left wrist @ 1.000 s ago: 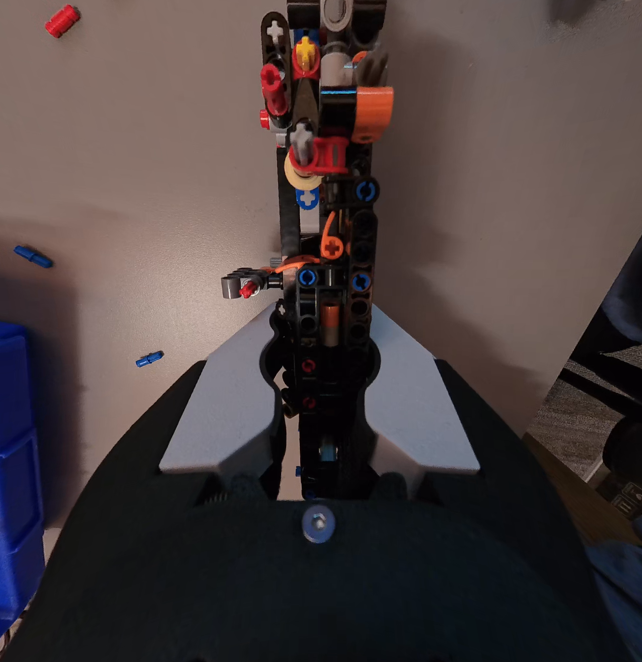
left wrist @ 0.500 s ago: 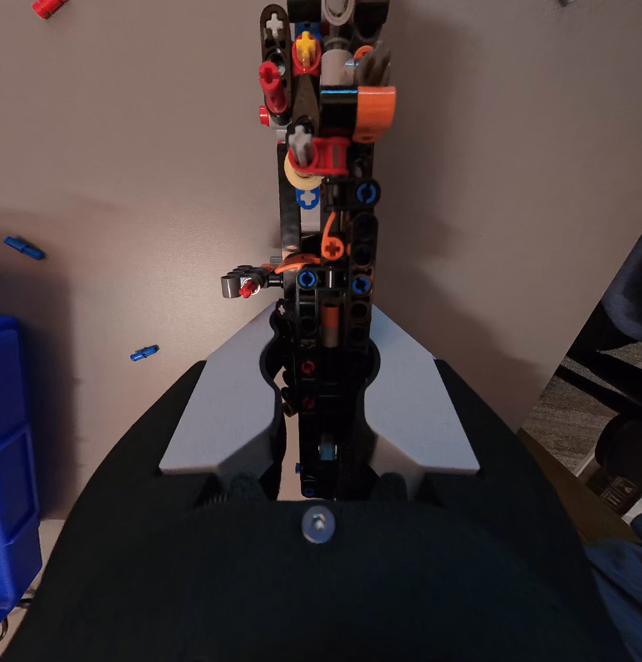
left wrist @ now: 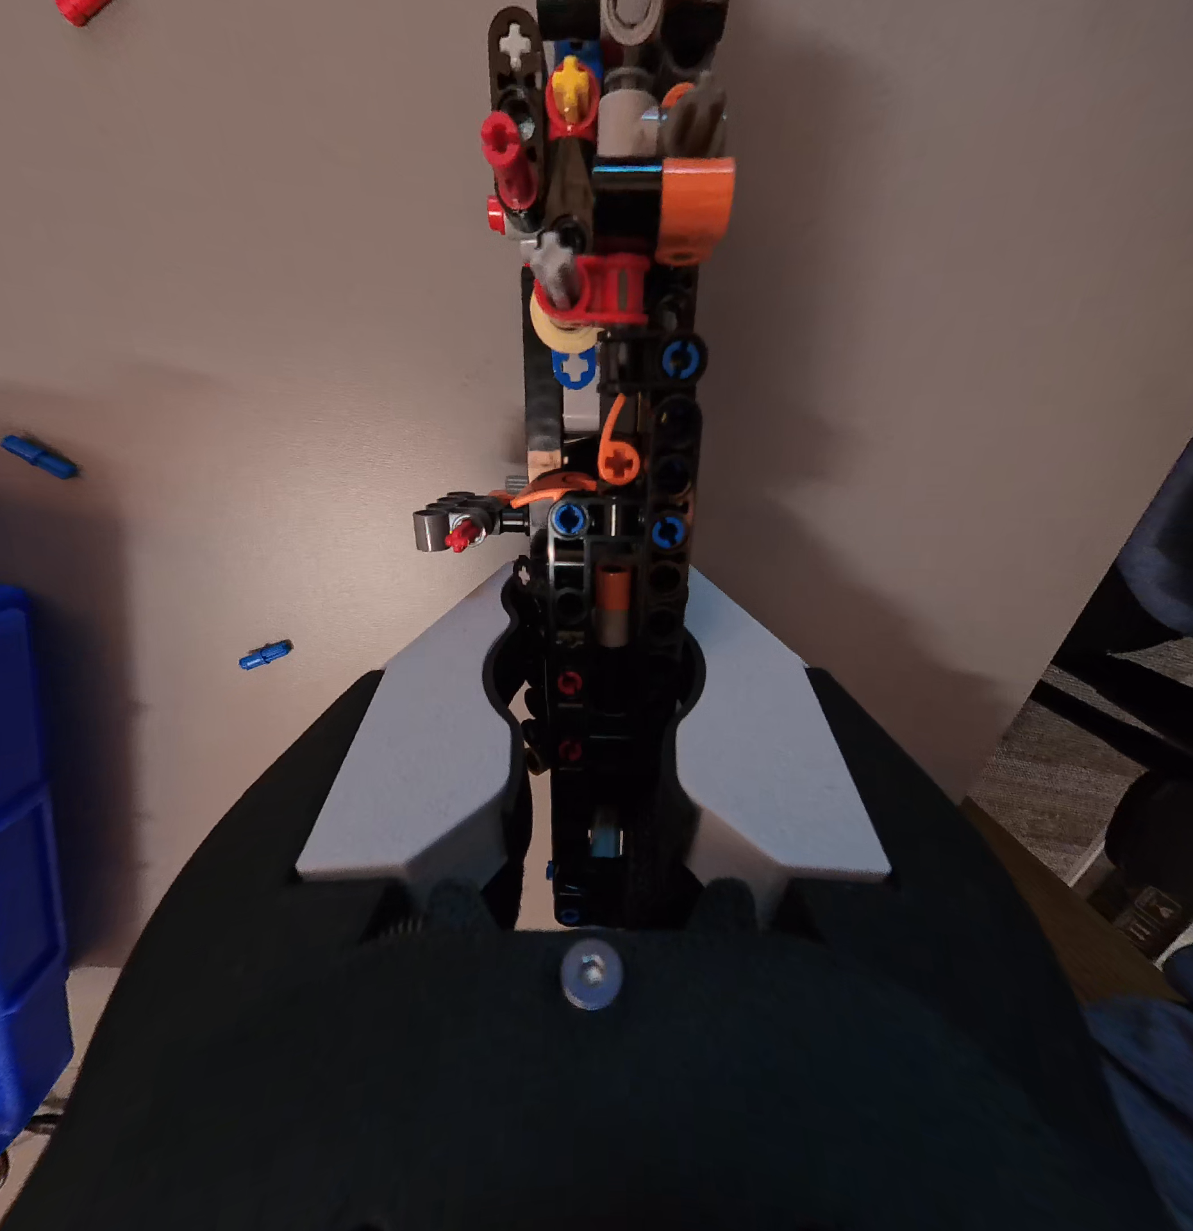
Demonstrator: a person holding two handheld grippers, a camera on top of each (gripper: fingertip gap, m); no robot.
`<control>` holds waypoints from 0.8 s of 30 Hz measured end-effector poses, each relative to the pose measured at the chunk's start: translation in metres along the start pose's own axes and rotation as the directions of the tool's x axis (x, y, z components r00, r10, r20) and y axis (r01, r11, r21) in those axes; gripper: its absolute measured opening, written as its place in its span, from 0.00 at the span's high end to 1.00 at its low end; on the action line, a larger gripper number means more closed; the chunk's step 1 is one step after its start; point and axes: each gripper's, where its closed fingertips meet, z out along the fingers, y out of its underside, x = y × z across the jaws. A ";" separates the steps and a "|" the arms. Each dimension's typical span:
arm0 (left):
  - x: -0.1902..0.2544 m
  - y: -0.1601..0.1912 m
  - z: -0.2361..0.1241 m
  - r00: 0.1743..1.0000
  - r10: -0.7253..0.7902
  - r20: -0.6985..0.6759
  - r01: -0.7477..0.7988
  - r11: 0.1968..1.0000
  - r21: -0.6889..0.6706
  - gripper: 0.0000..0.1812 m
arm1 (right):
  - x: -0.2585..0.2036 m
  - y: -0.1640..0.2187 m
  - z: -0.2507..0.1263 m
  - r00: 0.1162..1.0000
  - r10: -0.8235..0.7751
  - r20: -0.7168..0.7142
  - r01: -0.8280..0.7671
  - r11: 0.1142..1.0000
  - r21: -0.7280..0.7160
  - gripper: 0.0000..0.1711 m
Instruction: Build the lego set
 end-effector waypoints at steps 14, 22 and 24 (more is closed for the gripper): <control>0.000 0.001 0.000 1.000 0.001 0.012 -0.001 1.000 -0.019 0.80 | 0.017 -0.017 0.006 0.953 -0.301 0.038 0.303 0.951 -0.062 0.71; 0.000 0.003 0.001 1.000 0.019 0.014 -0.019 0.999 -0.032 0.80 | 0.006 -0.003 -0.002 0.947 0.293 -0.134 -0.289 0.956 0.048 0.72; 0.000 0.003 0.001 1.000 0.025 0.011 -0.024 0.999 -0.035 0.80 | 0.001 -0.004 0.006 0.937 0.324 -0.131 -0.316 0.946 0.073 0.73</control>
